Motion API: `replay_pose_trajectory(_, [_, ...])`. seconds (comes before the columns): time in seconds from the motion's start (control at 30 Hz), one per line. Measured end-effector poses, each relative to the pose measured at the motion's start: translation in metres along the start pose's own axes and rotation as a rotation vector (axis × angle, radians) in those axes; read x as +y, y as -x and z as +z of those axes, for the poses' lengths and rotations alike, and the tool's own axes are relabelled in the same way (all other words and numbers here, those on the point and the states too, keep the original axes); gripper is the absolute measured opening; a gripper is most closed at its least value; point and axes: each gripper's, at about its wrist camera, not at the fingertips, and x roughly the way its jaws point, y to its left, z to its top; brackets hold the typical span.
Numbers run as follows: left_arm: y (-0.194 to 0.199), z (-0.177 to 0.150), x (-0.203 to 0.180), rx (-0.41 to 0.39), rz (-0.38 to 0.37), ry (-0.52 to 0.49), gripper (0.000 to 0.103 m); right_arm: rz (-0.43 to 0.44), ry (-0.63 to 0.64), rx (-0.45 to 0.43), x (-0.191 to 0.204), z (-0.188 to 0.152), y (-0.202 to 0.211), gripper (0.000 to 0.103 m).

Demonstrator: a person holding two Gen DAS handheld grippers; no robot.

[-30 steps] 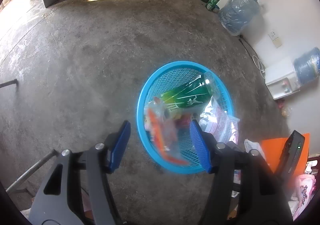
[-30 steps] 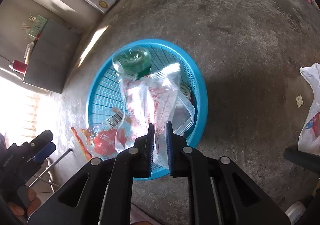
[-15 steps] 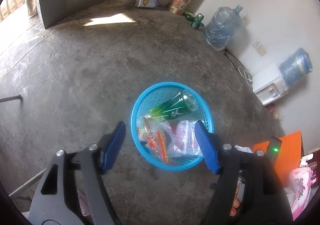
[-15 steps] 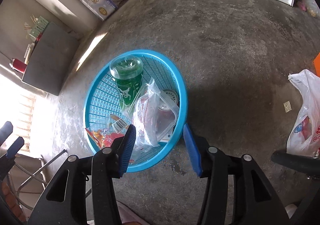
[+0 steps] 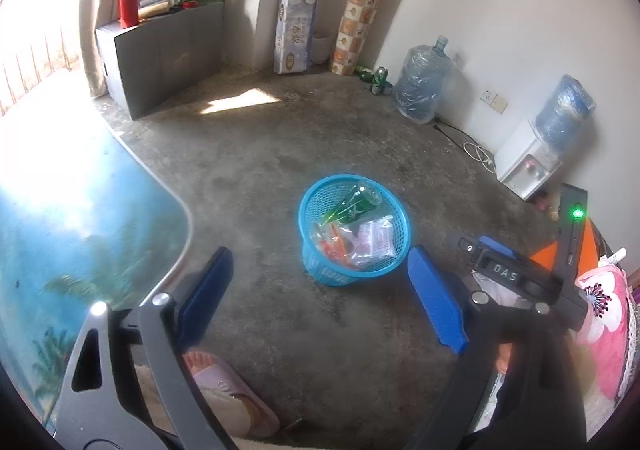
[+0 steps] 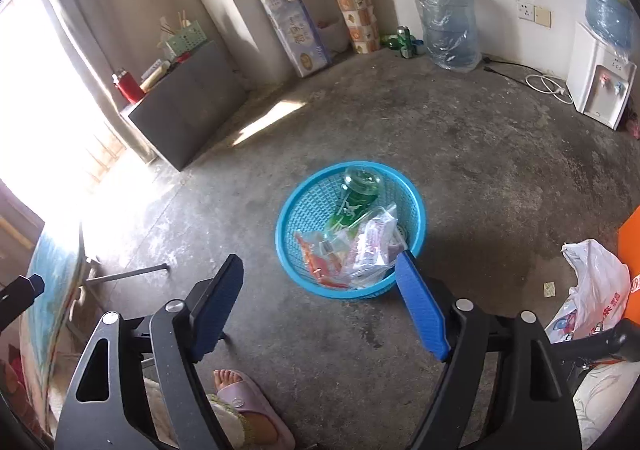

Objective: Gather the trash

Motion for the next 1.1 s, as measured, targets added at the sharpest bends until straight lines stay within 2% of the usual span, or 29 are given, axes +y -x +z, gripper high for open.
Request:
replay_pose_trajectory(0.13, [0.053,-0.026,0.006,-0.084,0.080,-0.002,0.092,0.033,0.071,-0.049,0.037,-0.011,0.045,0.095])
replay_pose_trajectory(0.23, [0.081,-0.044,0.012,-0.128,0.146,0.033,0.094,0.046,0.113,-0.069,0.058,-0.019,0.069,0.097])
replay_pose_trajectory(0.33, [0.099,-0.060,0.021,-0.165,0.173,0.100,0.095,0.004,0.143,-0.078,0.078,-0.027,0.085,0.097])
replay_pose_trajectory(0.43, [0.110,-0.070,0.029,-0.187,0.206,0.144,0.095,-0.022,0.156,-0.093,0.092,-0.033,0.097,0.097])
replay_pose_trajectory(0.57, [0.123,-0.080,0.035,-0.230,0.251,0.154,0.095,-0.050,0.169,-0.164,0.107,-0.042,0.115,0.097])
replay_pose_trajectory(0.67, [0.130,-0.083,0.039,-0.246,0.297,0.168,0.095,-0.143,0.178,-0.205,0.120,-0.050,0.124,0.097])
replay_pose_trajectory(0.77, [0.135,-0.084,0.040,-0.244,0.344,0.193,0.095,-0.190,0.173,-0.214,0.124,-0.058,0.127,0.097])
replay_pose_trajectory(0.9, [0.134,-0.083,0.038,-0.236,0.427,0.161,0.095,-0.243,0.161,-0.213,0.126,-0.063,0.131,0.097])
replay_pose_trajectory(1.0, [0.138,-0.081,0.036,-0.267,0.475,0.134,0.095,-0.281,0.165,-0.235,0.129,-0.066,0.136,0.097])
replay_pose_trajectory(1.1, [0.140,-0.077,0.035,-0.272,0.483,0.132,0.095,-0.314,0.163,-0.254,0.129,-0.066,0.139,0.097])
